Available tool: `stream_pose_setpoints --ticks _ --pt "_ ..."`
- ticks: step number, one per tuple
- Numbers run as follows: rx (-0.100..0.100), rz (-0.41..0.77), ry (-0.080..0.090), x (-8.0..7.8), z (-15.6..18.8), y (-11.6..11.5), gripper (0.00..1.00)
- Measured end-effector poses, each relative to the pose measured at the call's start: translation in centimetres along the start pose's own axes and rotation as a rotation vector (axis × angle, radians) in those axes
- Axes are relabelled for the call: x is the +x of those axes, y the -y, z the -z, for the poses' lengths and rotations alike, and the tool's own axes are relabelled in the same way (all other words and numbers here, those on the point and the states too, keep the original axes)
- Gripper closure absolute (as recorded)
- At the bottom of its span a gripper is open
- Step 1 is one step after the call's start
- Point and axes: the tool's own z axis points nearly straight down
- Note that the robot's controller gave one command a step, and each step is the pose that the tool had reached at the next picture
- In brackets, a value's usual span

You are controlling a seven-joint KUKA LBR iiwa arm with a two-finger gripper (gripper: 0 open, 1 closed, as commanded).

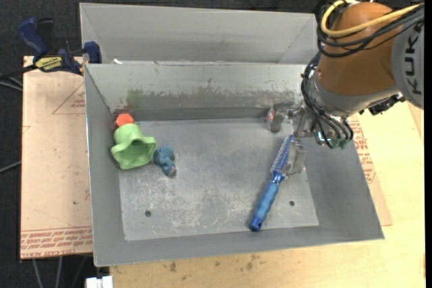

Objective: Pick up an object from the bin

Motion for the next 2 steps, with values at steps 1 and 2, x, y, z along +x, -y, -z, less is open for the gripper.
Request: stream_pose_setpoints --ticks 1,2 --pt "0.0 0.347 0.002 3.03 -15.77 3.72 0.0" --pt "0.002 0.35 0.007 2.83 -15.46 3.66 1.0"
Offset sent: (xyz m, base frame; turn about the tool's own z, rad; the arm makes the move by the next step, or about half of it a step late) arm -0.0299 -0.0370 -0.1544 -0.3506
